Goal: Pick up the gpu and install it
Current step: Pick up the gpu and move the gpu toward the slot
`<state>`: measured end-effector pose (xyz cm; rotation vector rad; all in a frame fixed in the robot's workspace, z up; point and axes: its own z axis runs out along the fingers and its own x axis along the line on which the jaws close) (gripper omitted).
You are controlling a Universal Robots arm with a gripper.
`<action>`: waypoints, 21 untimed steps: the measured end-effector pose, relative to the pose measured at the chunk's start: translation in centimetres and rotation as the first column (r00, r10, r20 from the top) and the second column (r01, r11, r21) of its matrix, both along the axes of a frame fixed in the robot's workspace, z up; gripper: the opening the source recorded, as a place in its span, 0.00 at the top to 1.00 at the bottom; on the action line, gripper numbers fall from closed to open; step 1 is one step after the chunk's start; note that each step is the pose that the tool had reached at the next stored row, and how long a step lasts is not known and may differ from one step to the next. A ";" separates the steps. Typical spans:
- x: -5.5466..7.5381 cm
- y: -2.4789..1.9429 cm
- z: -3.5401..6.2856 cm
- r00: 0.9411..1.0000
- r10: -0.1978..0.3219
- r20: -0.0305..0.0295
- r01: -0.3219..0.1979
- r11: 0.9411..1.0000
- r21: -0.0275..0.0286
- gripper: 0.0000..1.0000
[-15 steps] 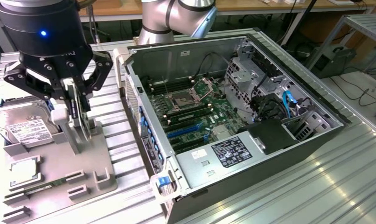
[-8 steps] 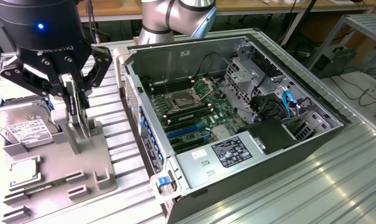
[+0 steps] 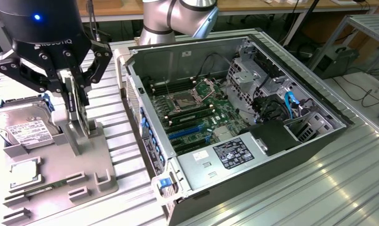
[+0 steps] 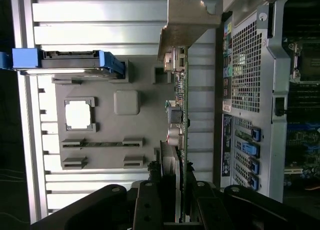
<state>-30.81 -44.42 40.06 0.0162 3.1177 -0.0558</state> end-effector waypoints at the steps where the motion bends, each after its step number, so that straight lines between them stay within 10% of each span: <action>1: 0.0 0.00 0.13 1.000 0.000 0.000 0.000 1.000 0.000 0.72; 21: 0.0 0.00 3.36 1.000 0.000 0.000 0.000 1.000 0.000 0.72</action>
